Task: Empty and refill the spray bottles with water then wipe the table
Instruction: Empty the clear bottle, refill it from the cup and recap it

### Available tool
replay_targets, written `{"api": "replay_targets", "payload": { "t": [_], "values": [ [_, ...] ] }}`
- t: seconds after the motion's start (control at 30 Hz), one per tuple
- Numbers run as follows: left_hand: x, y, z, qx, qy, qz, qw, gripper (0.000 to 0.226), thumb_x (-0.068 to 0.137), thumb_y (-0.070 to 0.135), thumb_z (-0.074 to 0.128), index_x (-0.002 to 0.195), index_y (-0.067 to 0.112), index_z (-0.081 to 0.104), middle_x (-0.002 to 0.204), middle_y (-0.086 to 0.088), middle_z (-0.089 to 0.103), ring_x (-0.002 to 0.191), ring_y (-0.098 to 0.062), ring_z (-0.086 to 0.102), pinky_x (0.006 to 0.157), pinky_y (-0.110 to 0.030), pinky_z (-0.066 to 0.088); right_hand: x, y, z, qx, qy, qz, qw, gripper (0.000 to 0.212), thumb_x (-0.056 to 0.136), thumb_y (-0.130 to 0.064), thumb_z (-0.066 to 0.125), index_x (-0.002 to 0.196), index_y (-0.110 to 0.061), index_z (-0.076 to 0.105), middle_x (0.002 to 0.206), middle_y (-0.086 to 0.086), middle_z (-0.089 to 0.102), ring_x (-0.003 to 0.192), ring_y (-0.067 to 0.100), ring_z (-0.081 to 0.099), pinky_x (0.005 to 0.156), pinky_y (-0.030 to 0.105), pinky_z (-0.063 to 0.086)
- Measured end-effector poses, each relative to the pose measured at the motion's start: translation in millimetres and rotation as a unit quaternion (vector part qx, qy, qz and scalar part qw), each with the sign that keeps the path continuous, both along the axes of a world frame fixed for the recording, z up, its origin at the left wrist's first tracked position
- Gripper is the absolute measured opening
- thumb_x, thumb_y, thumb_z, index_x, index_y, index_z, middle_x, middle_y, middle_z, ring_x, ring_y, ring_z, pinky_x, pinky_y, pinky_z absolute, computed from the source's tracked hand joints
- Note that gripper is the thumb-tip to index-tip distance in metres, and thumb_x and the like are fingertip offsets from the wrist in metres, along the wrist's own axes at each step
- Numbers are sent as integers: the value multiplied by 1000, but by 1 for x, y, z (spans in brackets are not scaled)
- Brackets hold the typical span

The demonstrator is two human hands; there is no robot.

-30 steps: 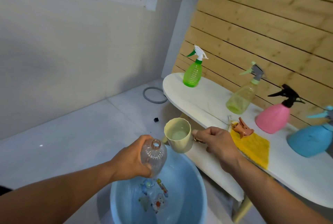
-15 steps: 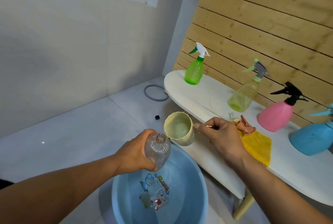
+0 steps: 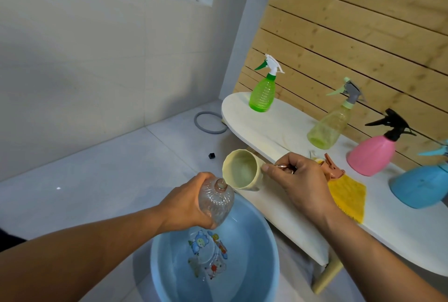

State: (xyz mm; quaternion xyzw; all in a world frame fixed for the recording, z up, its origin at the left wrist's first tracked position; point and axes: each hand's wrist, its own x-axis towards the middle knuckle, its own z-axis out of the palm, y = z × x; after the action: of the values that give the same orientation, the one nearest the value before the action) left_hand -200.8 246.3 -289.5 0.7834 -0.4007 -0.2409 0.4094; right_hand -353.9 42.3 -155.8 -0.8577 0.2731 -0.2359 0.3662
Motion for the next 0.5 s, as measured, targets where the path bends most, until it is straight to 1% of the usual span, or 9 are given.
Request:
{"api": "replay_targets", "payload": {
  "t": [0.13, 0.23, 0.33, 0.5],
  "values": [
    [1, 0, 0, 1, 1, -2, 1000, 106, 49, 49, 97, 134, 58, 35, 123, 25, 60, 109, -3, 64, 89, -25, 57, 0, 4, 3, -19, 8, -1, 1000, 30, 81, -38, 83, 69, -18, 65, 54, -16, 55, 52, 5, 45, 55, 26, 37],
    [1, 0, -2, 1, 0, -3, 1000, 107, 48, 49, 98, 134, 57, 35, 123, 25, 60, 109, -3, 64, 88, -23, 57, 0, 6, 6, -40, 14, -5, 999, 29, 82, -38, 83, 70, -19, 64, 55, -16, 54, 54, 4, 46, 54, 23, 34],
    [1, 0, -3, 2, -2, -2, 1000, 106, 47, 51, 97, 133, 58, 35, 121, 25, 60, 107, -3, 64, 85, -22, 56, 0, 8, 9, -55, 16, -6, 998, 28, 82, -37, 83, 69, -20, 64, 60, -10, 54, 56, 3, 47, 52, 17, 32],
    [3, 0, -4, 2, -5, -3, 1000, 108, 46, 54, 97, 134, 56, 34, 122, 25, 59, 108, -4, 63, 85, -22, 55, 0, 12, 14, -89, 14, -7, 996, 27, 83, -35, 82, 70, -20, 64, 67, -7, 57, 62, 1, 50, 56, 15, 37]
  ]
}}
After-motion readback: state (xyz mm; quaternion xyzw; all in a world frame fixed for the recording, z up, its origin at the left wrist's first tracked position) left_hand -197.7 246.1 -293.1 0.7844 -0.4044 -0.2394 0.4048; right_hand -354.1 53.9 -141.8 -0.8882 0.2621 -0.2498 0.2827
